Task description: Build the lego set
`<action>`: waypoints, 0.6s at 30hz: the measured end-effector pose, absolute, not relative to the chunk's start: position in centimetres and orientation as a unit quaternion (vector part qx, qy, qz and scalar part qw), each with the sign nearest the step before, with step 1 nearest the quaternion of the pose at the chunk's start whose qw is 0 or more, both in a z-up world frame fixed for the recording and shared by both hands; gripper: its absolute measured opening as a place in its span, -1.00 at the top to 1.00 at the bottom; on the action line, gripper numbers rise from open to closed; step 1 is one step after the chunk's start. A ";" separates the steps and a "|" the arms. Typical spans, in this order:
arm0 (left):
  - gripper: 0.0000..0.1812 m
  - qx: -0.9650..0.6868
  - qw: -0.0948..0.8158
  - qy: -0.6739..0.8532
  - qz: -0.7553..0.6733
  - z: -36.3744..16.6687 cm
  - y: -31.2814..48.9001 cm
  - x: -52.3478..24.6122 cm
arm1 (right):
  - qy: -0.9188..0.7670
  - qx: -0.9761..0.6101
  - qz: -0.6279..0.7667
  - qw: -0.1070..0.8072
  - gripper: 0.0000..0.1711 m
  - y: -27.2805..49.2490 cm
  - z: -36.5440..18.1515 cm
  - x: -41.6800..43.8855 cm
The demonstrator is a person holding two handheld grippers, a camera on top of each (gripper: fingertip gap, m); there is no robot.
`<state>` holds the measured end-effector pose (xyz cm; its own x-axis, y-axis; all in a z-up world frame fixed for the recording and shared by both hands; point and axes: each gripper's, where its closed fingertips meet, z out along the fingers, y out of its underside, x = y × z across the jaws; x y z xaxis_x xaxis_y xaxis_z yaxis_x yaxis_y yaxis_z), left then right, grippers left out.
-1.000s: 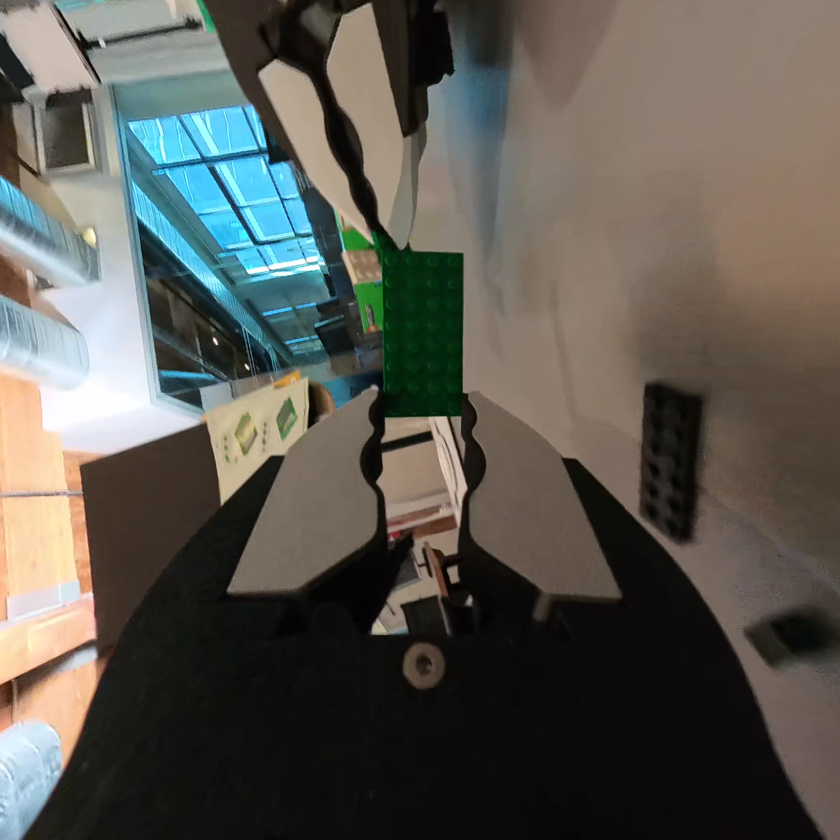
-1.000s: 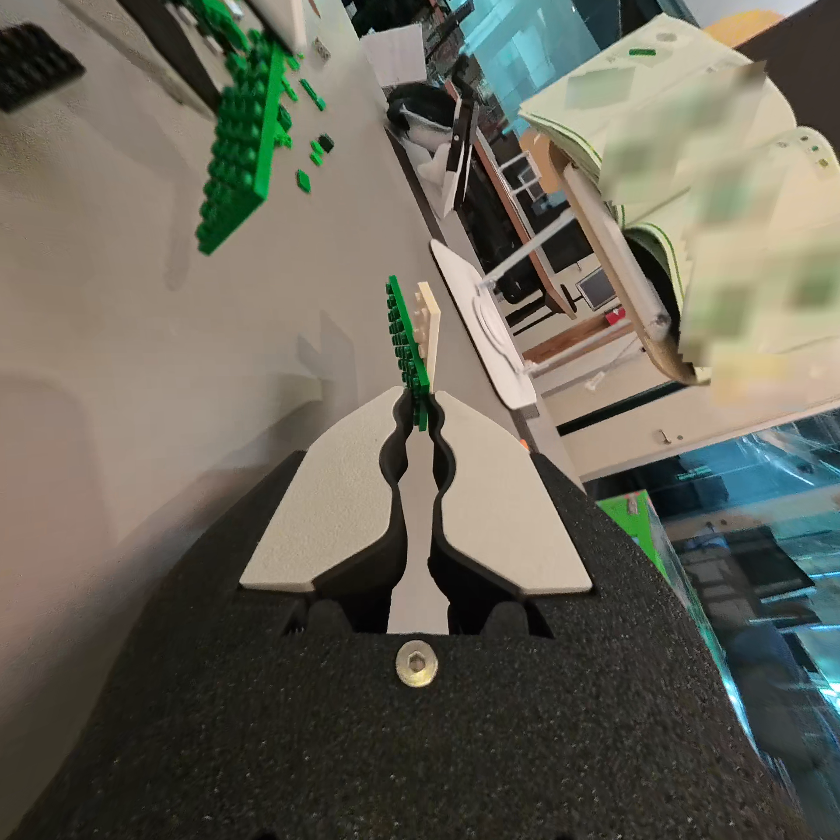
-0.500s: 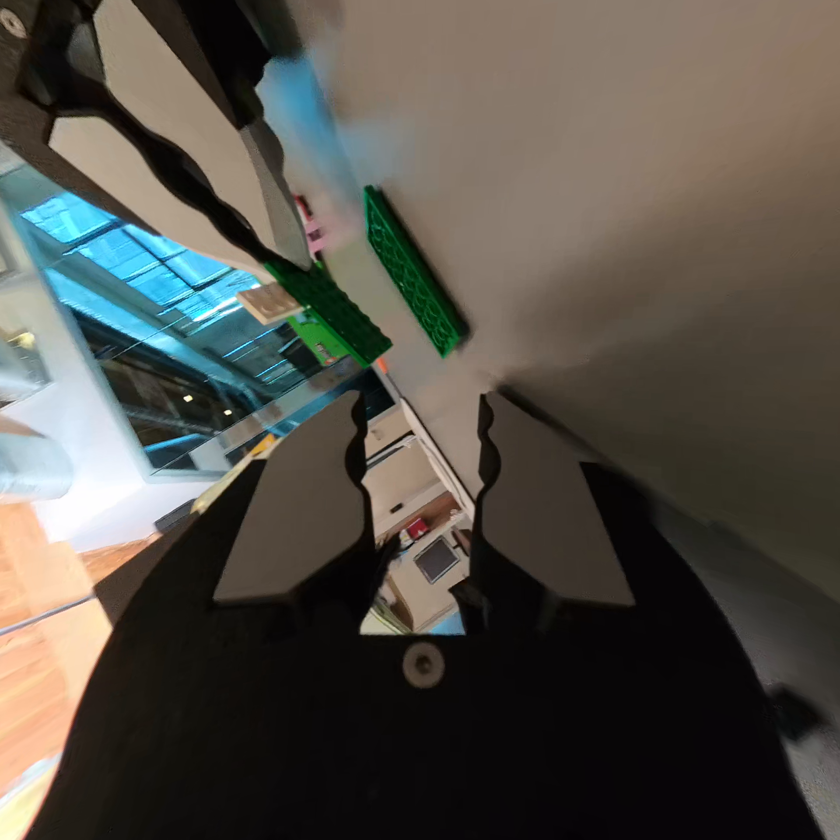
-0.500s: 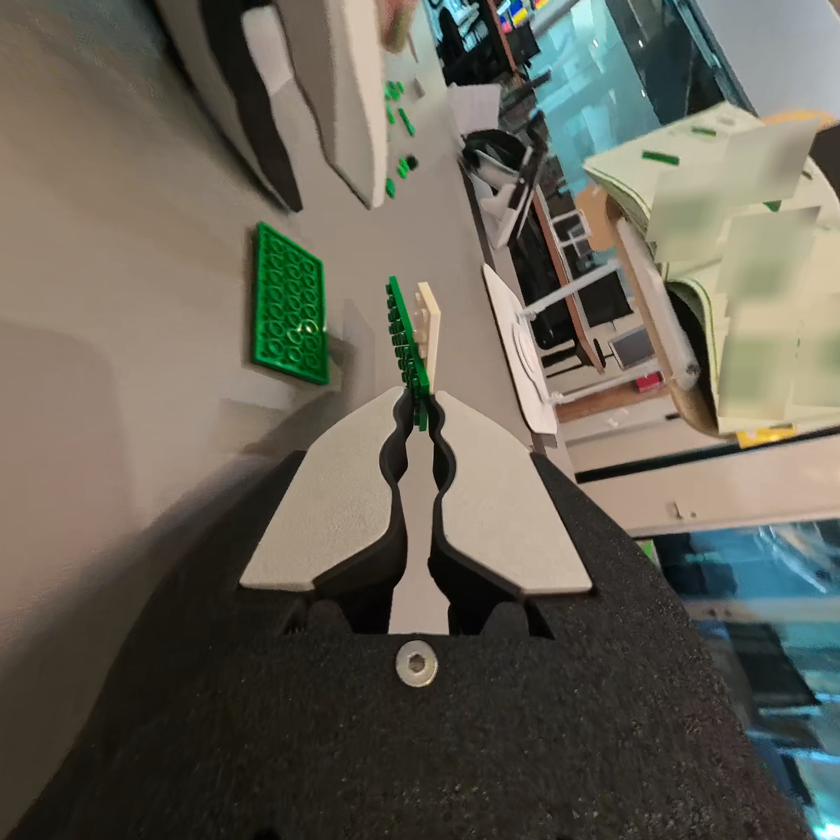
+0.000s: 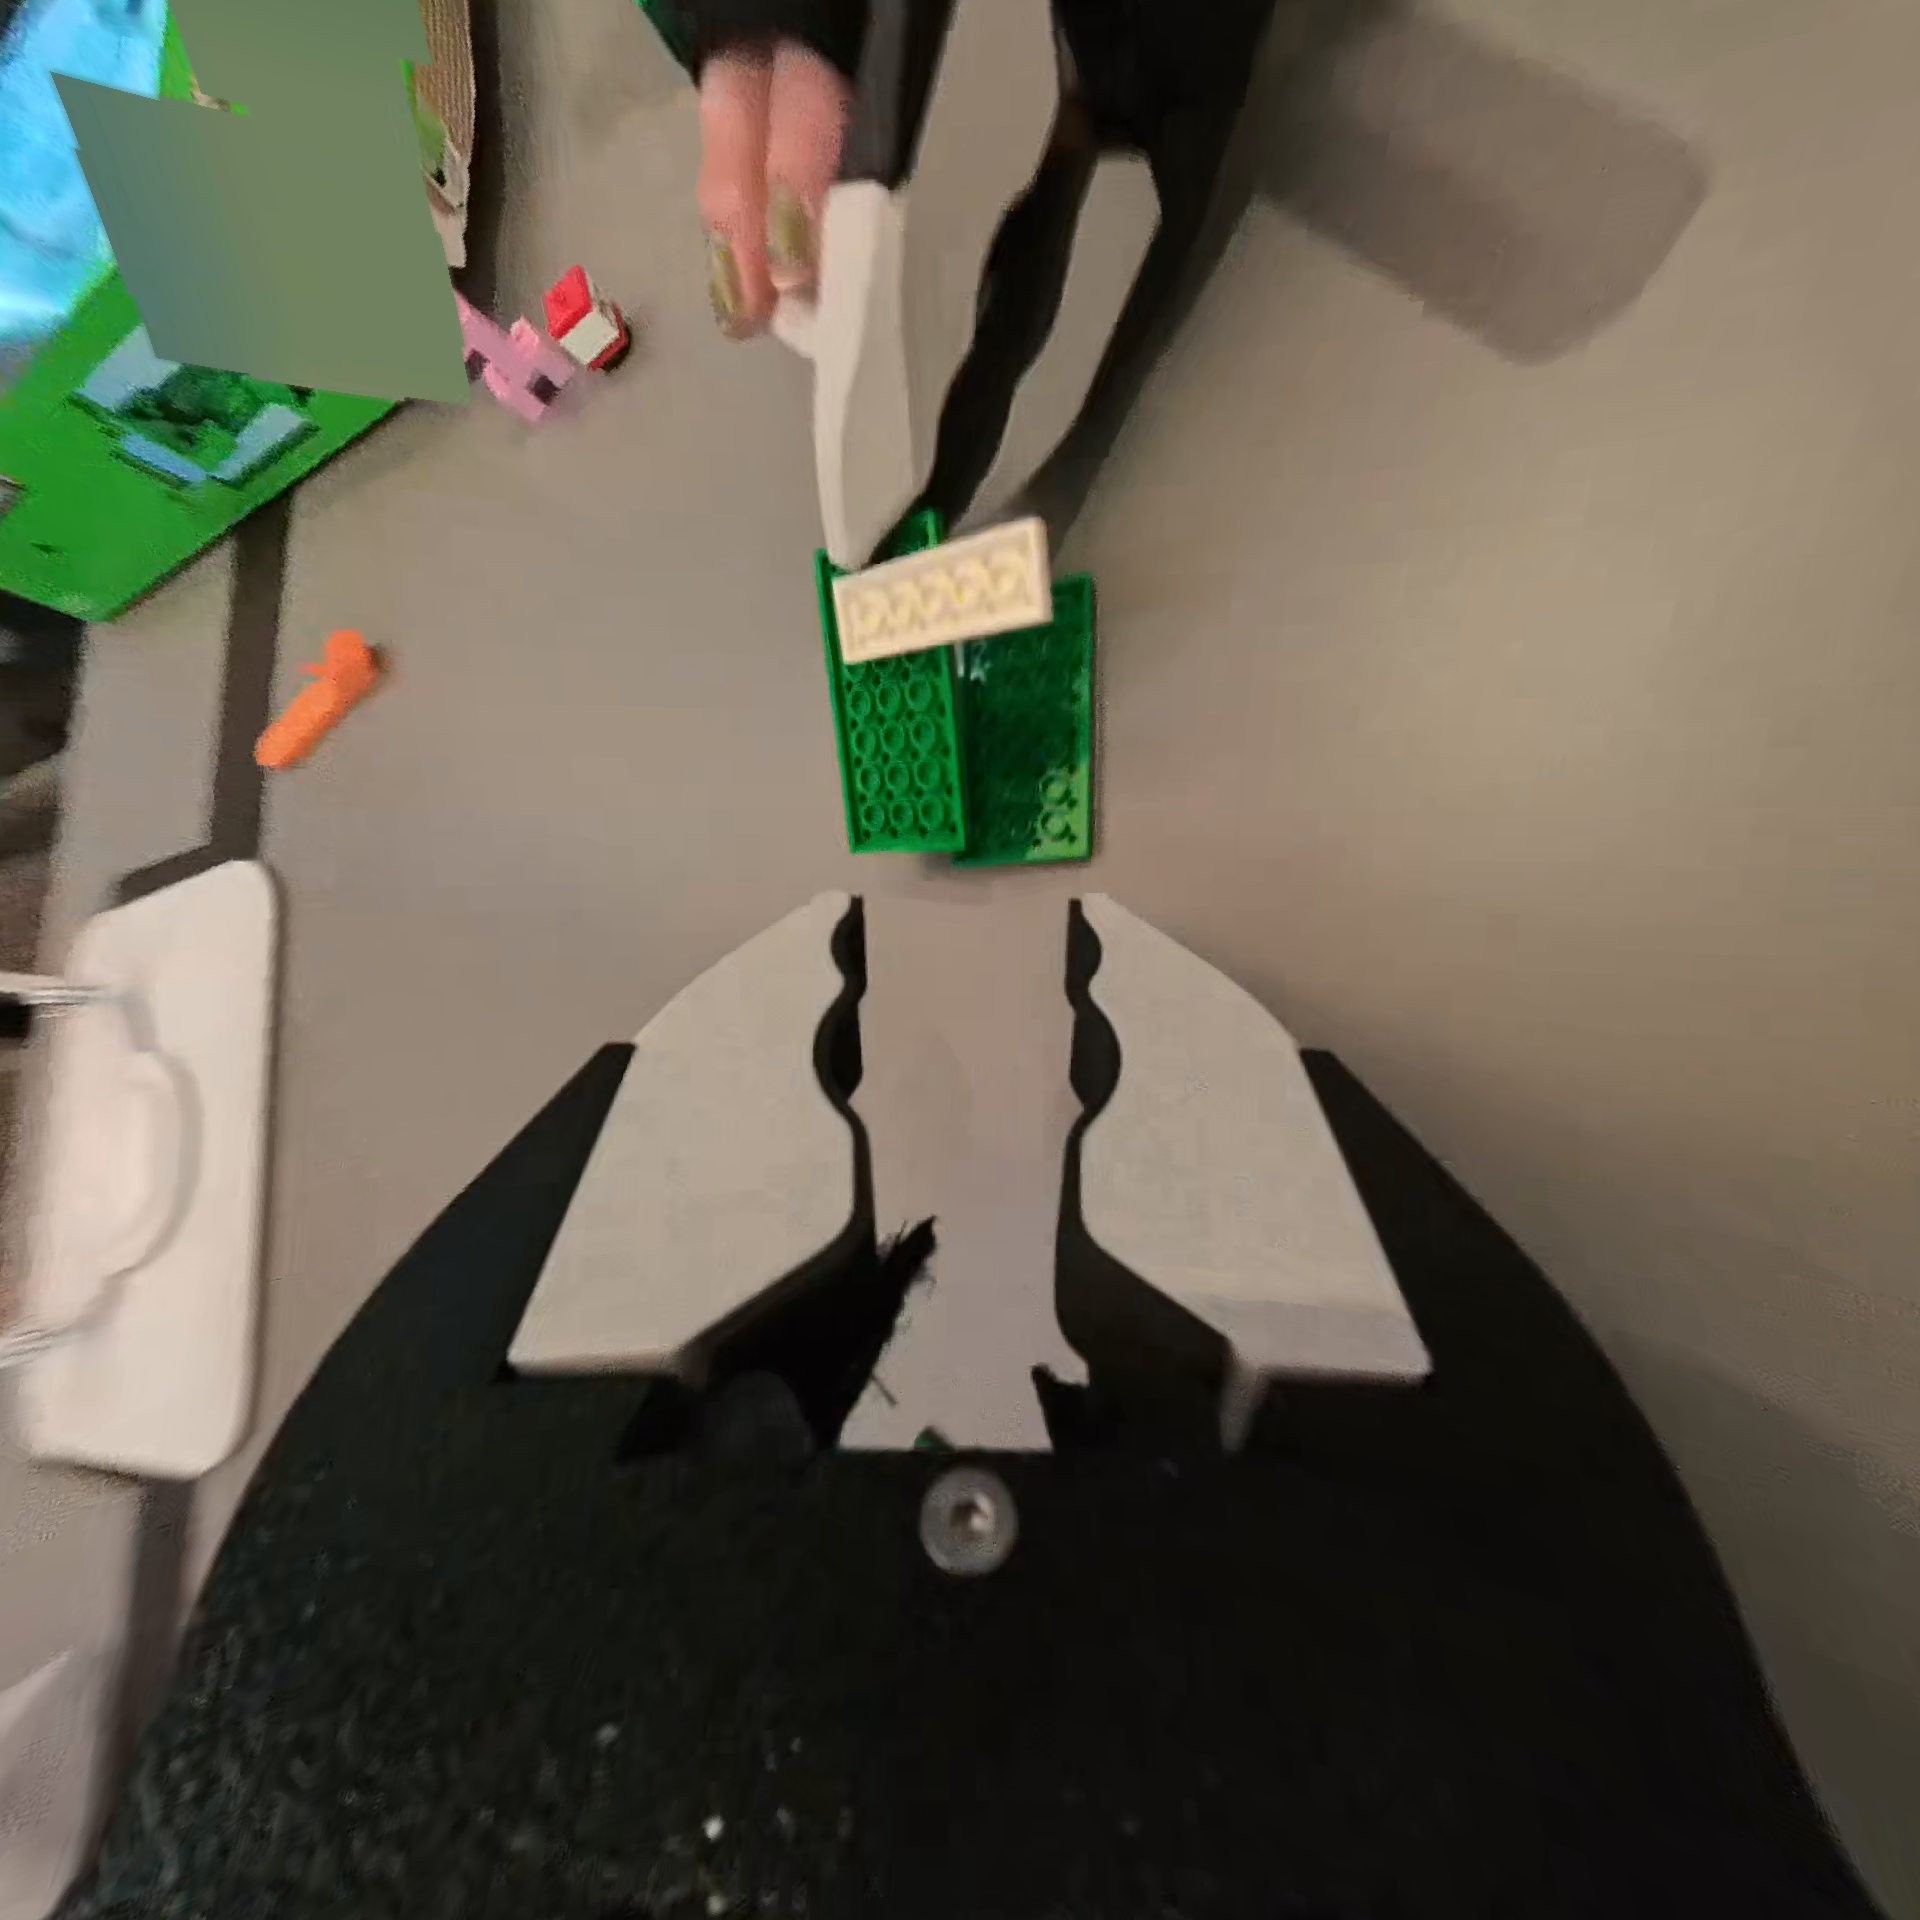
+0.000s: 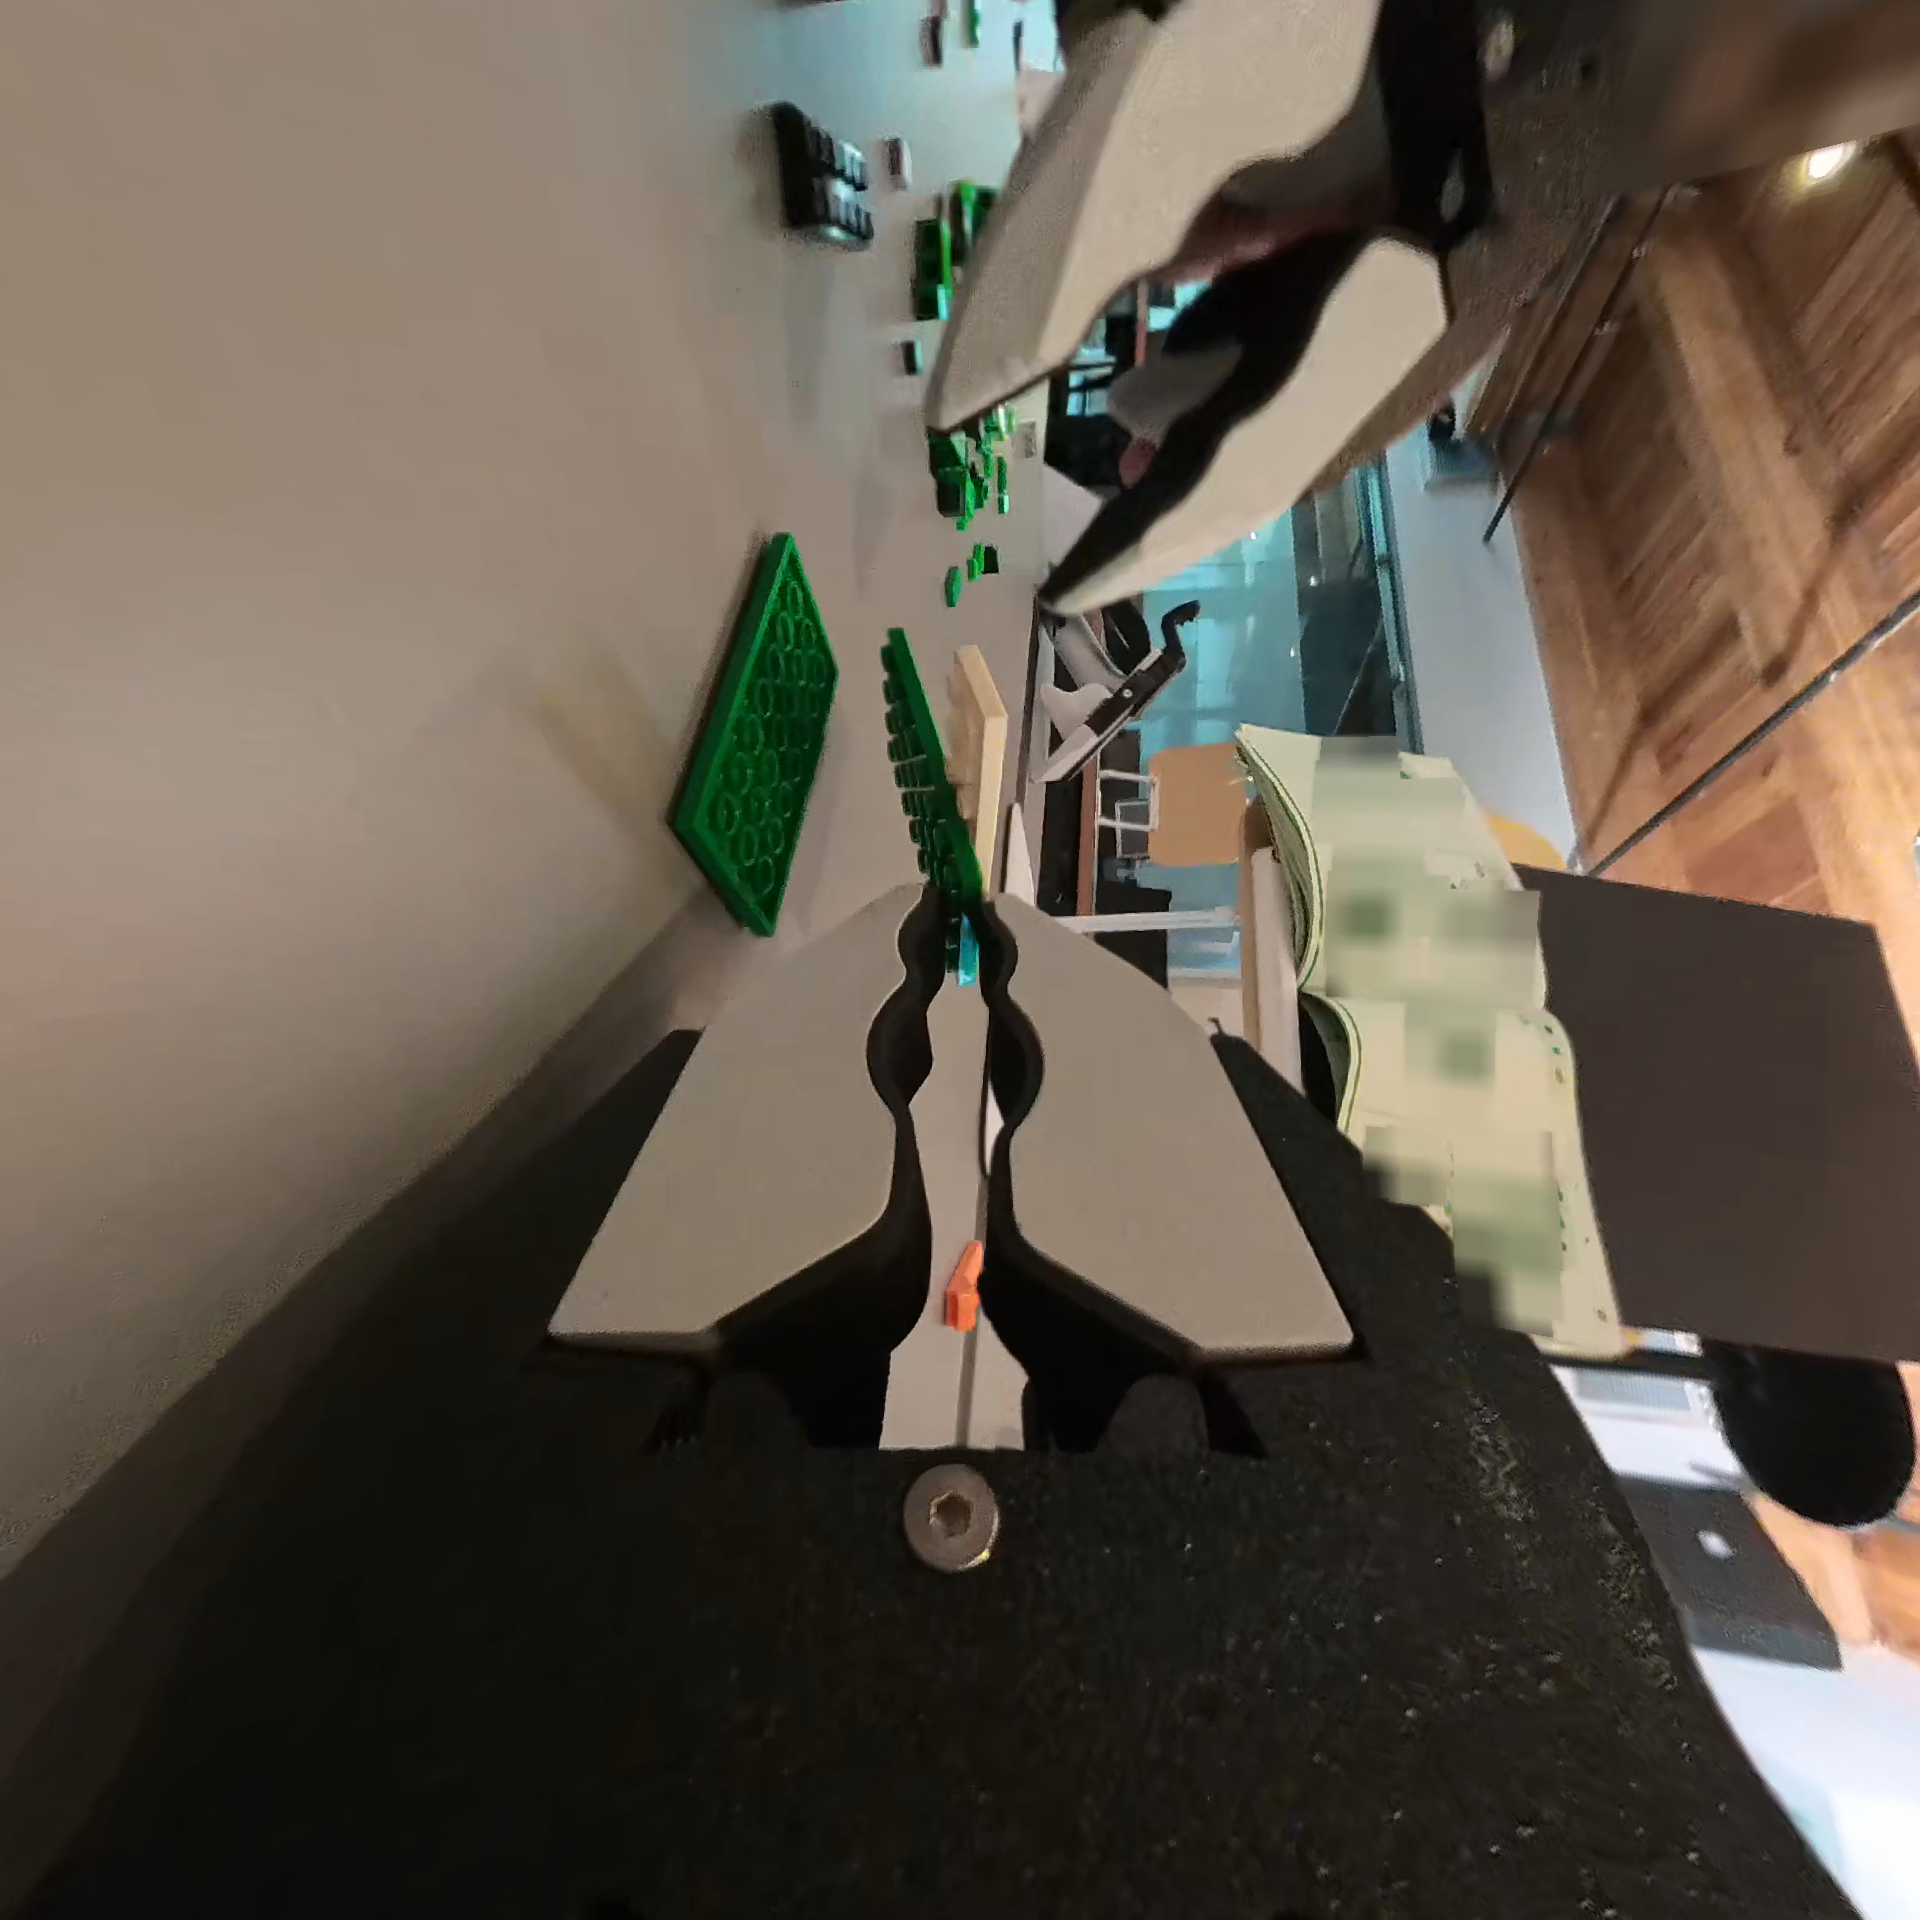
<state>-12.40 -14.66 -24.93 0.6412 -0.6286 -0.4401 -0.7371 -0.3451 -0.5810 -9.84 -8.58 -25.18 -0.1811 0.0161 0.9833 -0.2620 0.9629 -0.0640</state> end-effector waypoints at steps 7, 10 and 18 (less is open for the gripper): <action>0.58 -0.846 0.362 0.385 -0.064 -26.8 -11.8 -11.3 | -0.766 0.113 0.102 0.625 0.93 -8.7 -25.9 -9.8; 0.60 -0.850 0.349 0.387 -0.082 -27.5 -10.9 -10.9 | -0.770 0.107 0.104 0.620 0.94 -8.5 -26.0 -9.9; 0.74 -0.855 0.309 0.414 -0.048 -27.9 -9.7 -11.6 | -0.763 0.103 0.080 0.633 0.90 -7.9 -25.7 -10.3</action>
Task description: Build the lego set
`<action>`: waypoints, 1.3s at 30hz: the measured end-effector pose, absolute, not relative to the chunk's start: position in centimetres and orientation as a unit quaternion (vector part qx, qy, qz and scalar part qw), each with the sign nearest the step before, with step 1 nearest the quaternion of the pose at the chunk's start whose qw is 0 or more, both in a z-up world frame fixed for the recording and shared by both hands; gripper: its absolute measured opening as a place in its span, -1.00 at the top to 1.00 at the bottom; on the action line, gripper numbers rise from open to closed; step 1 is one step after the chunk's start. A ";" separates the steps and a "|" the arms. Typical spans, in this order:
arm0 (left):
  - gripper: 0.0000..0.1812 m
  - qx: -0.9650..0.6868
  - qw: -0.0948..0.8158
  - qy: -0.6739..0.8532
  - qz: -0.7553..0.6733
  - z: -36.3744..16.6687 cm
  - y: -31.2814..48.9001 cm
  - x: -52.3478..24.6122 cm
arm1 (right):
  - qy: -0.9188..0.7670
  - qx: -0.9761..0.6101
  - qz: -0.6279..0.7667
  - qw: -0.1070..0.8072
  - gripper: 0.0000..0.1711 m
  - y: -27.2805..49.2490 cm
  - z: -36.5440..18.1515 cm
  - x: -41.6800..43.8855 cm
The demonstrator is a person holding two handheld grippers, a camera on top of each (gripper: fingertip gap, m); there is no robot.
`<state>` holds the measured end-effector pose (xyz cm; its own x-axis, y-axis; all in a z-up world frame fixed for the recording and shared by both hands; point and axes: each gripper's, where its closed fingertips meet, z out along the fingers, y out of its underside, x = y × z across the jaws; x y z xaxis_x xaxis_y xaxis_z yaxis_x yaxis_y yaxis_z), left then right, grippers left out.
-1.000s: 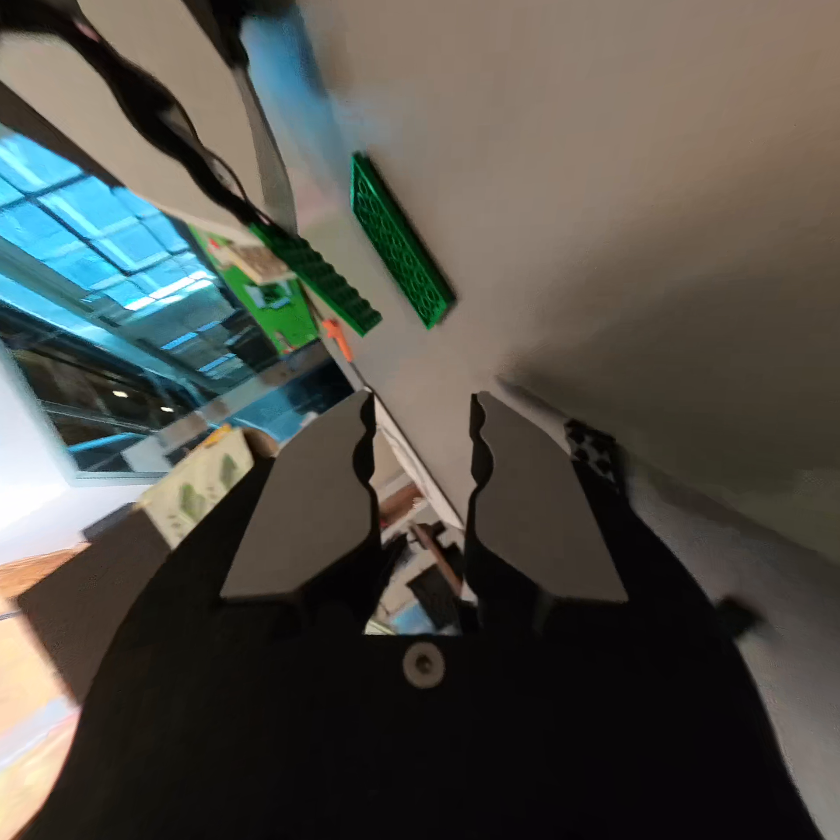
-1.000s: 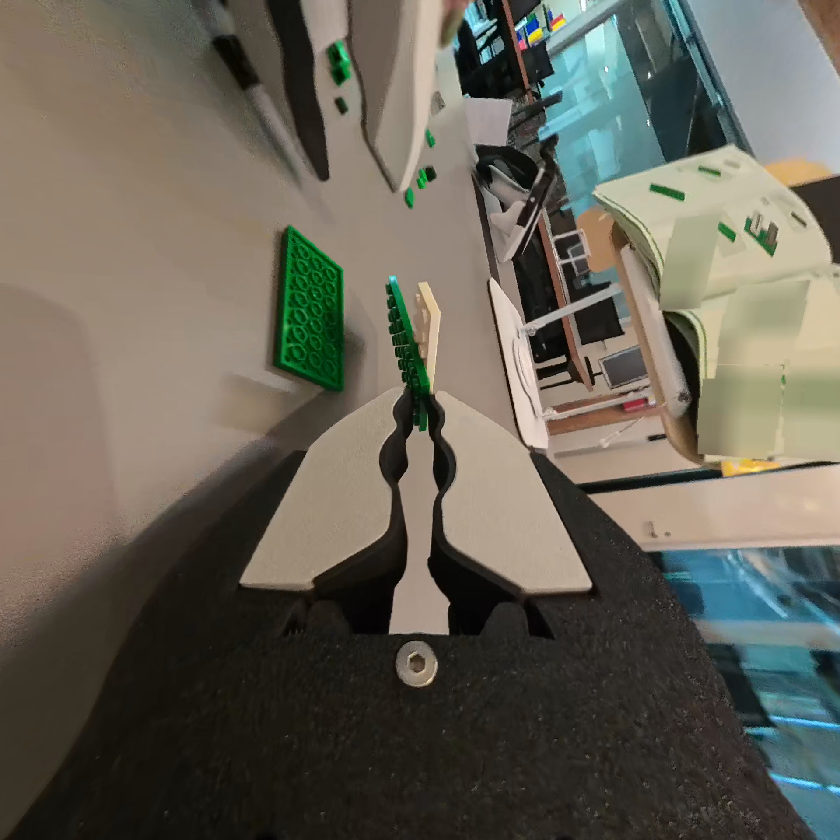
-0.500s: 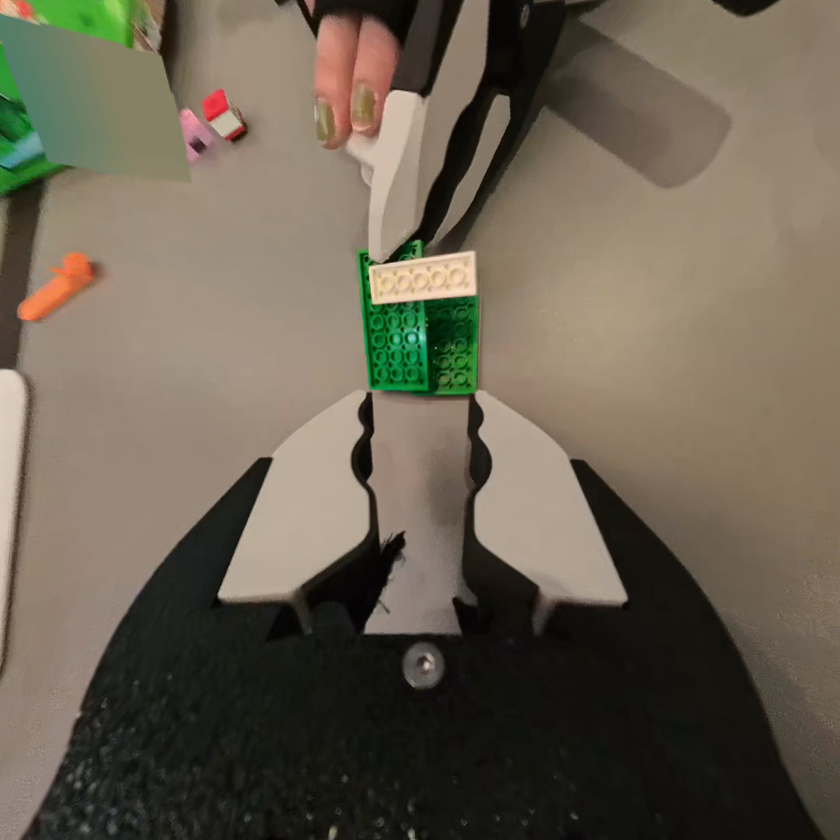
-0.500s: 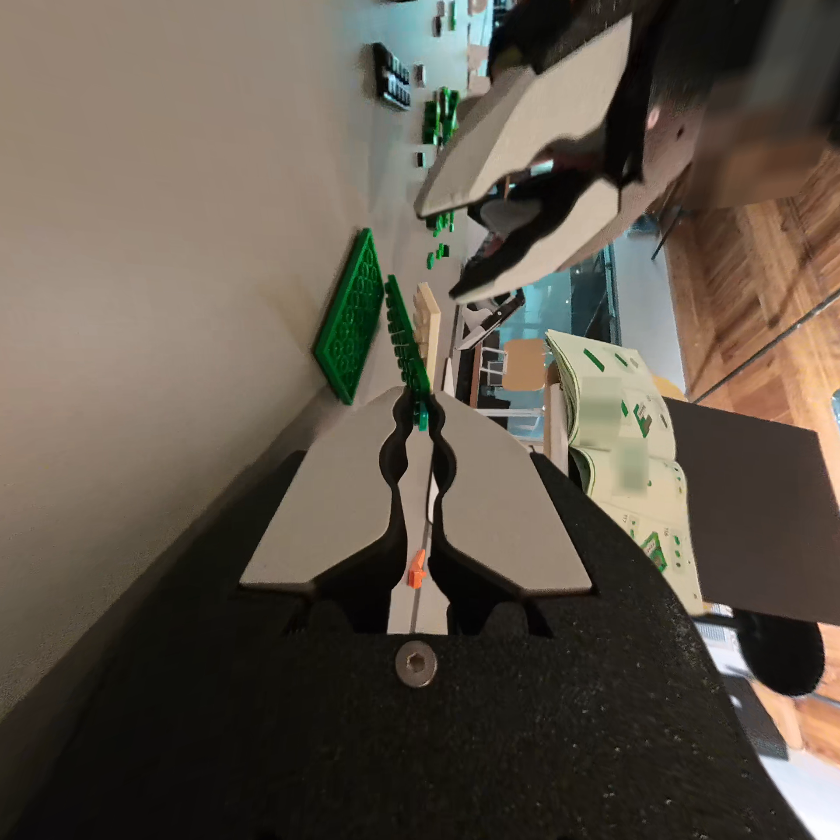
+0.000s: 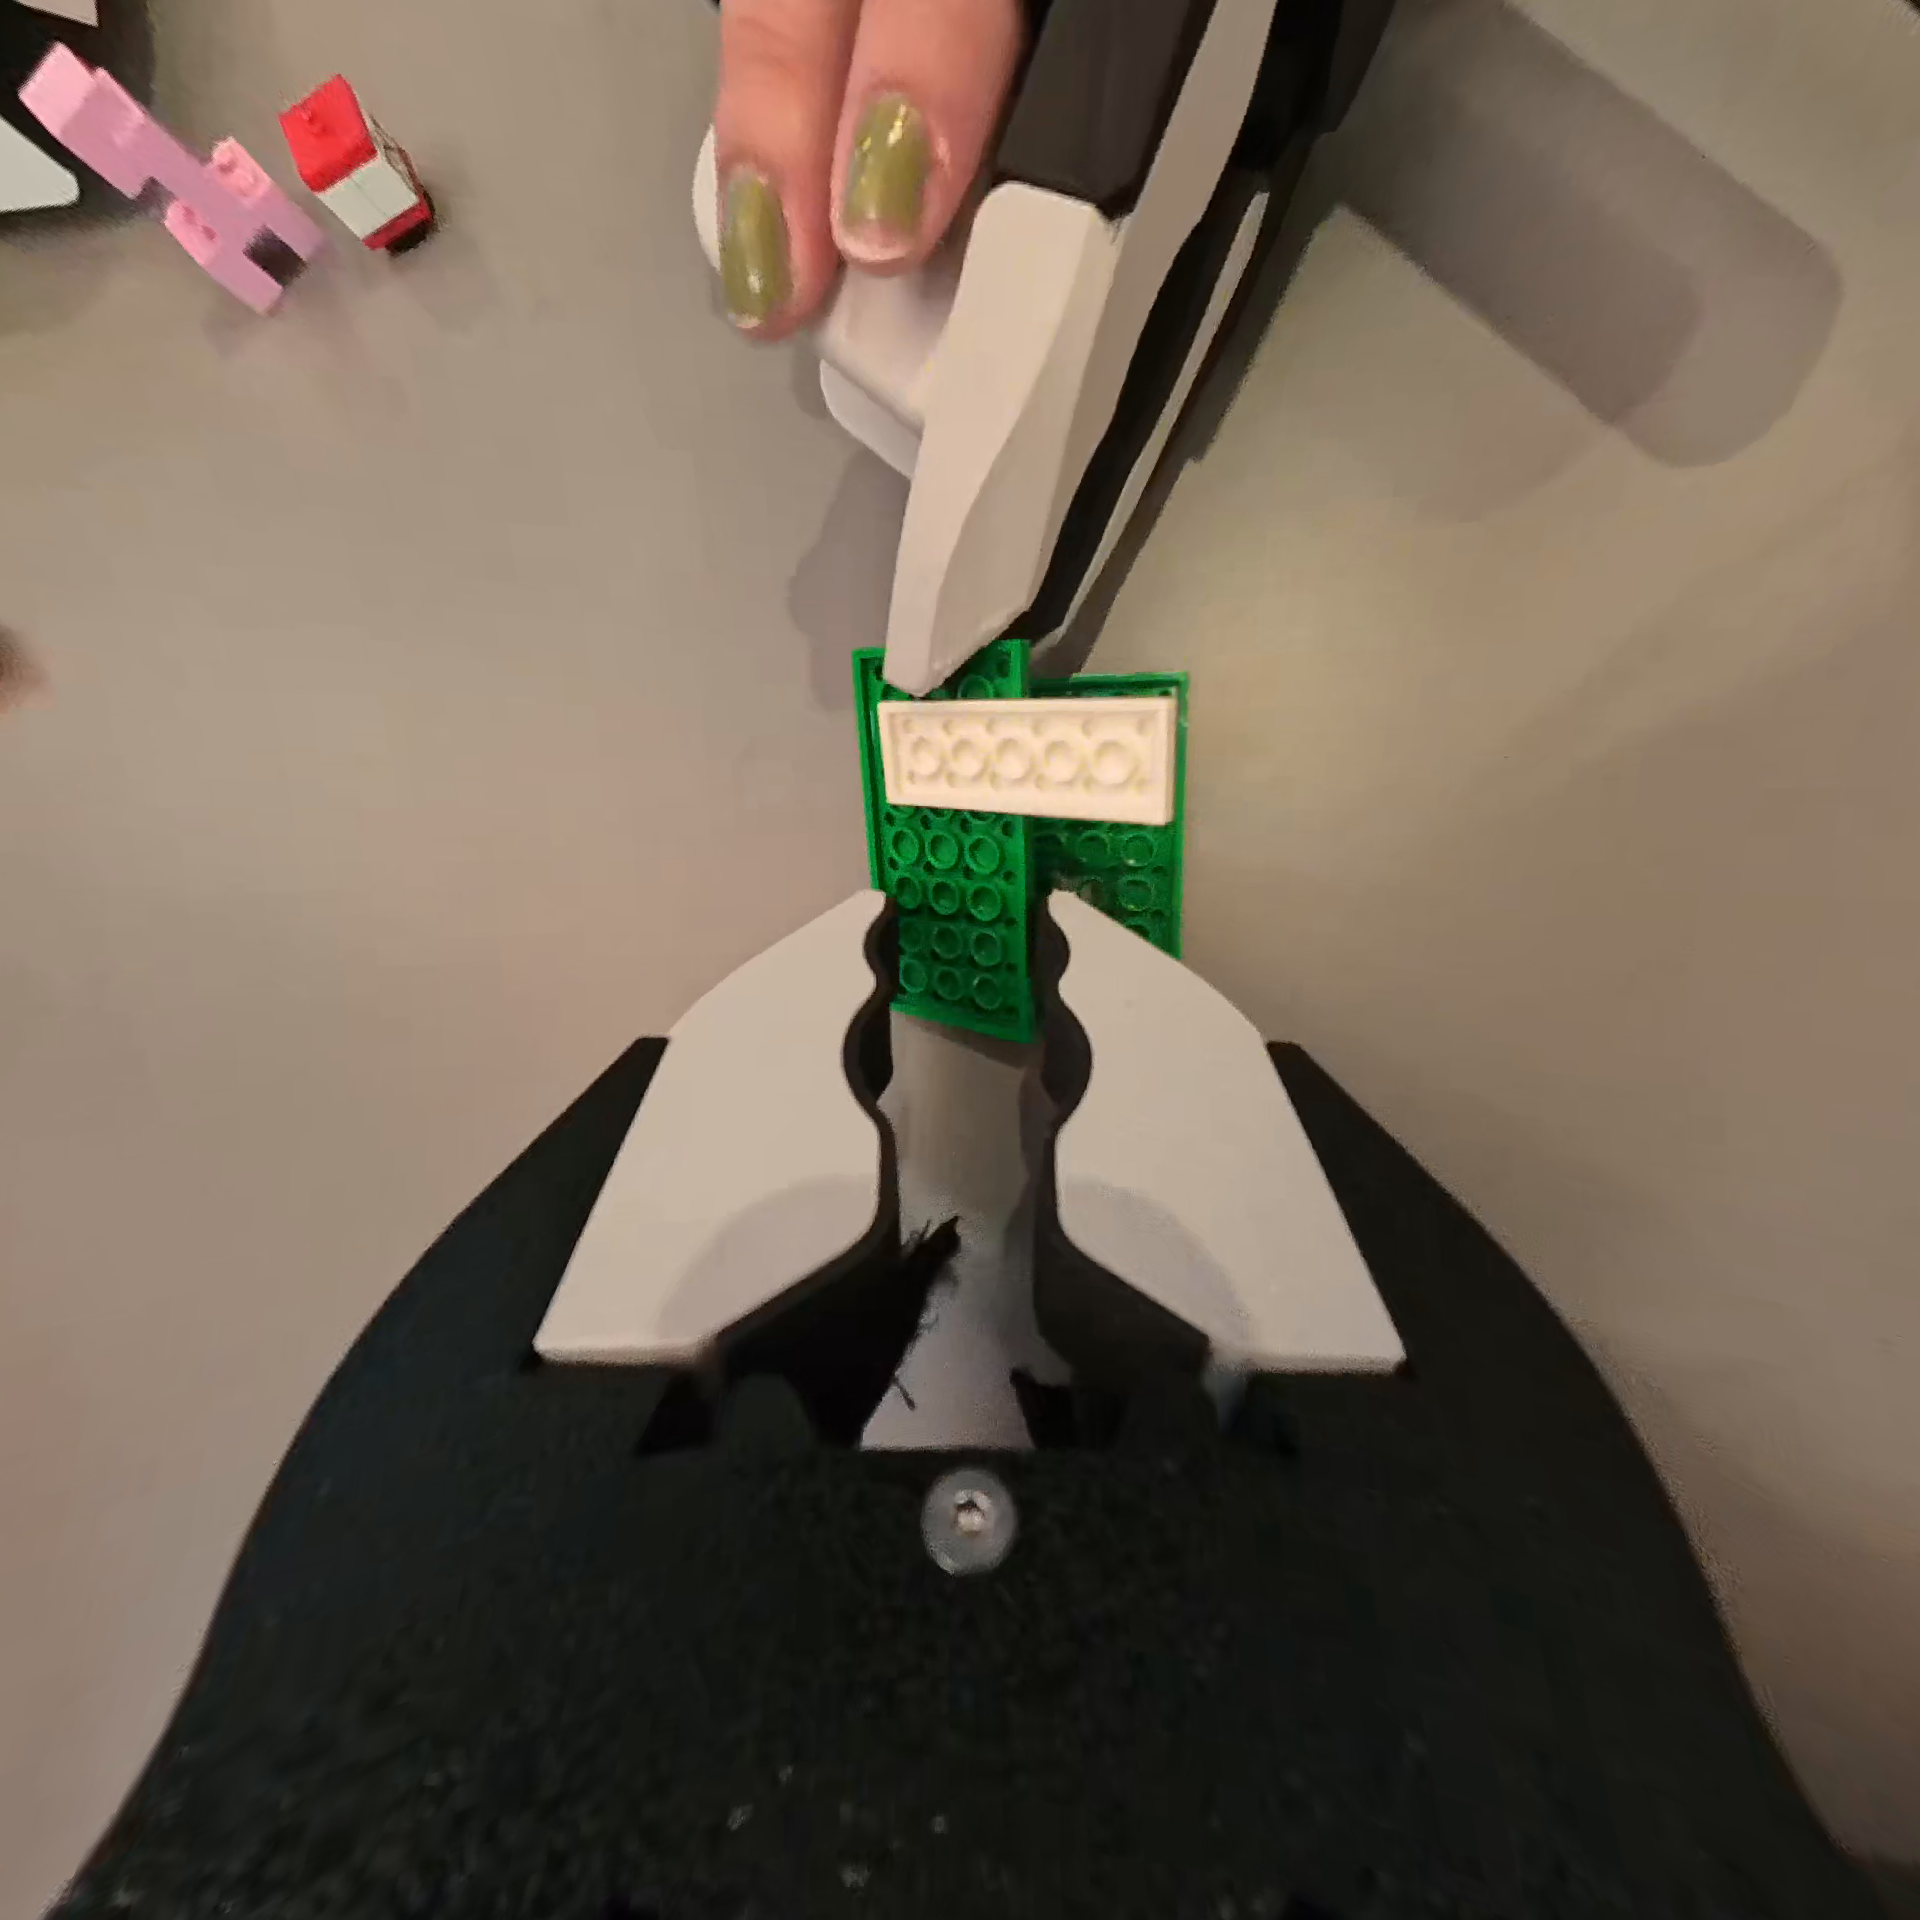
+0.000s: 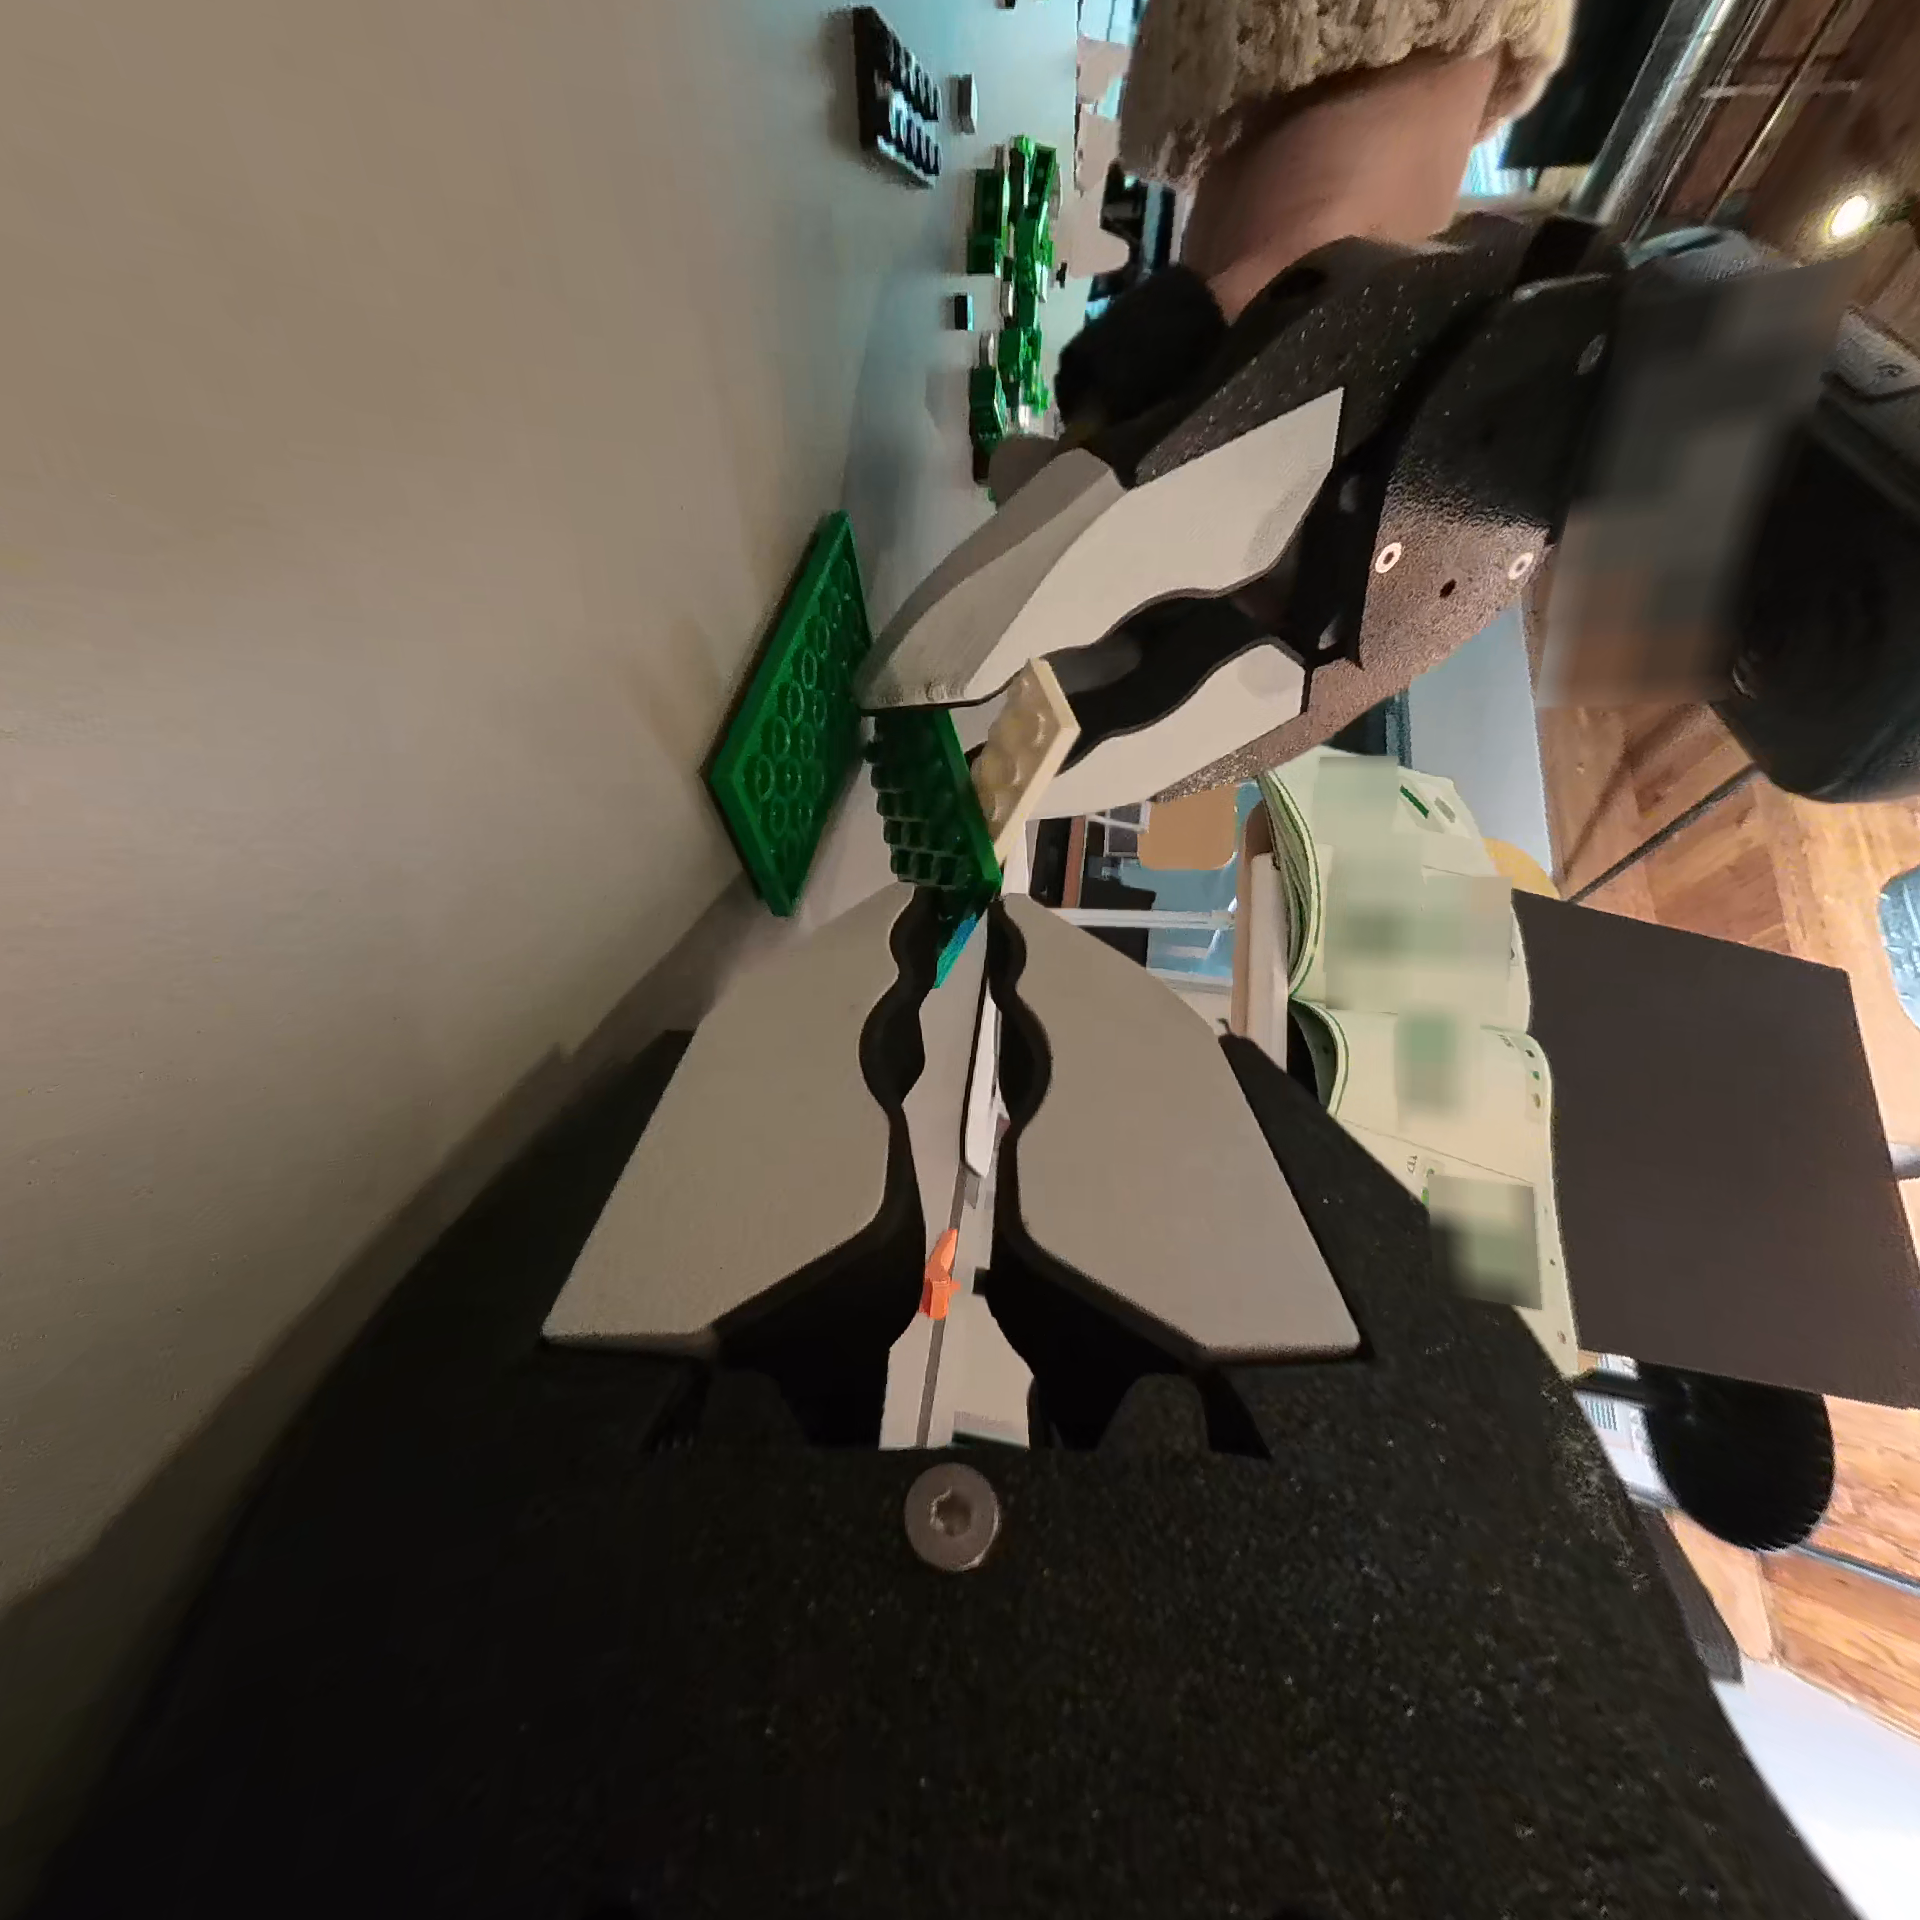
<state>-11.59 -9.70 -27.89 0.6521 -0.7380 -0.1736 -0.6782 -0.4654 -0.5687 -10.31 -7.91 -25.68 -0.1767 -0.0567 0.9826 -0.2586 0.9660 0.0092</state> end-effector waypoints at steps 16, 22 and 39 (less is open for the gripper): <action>0.65 -0.859 0.267 0.434 -0.042 -27.4 -11.1 -11.4 | -0.786 0.048 -0.001 0.616 0.83 -4.0 -25.9 -9.4; 0.57 -0.853 0.317 0.408 -0.077 -25.7 -12.6 -11.1 | -0.830 -0.185 0.172 0.497 0.95 -3.9 -27.2 -10.1; 0.35 -0.852 0.352 0.382 -0.069 -27.7 -12.3 -11.6 | -0.836 -0.282 0.422 0.209 0.63 -9.9 -26.4 -7.3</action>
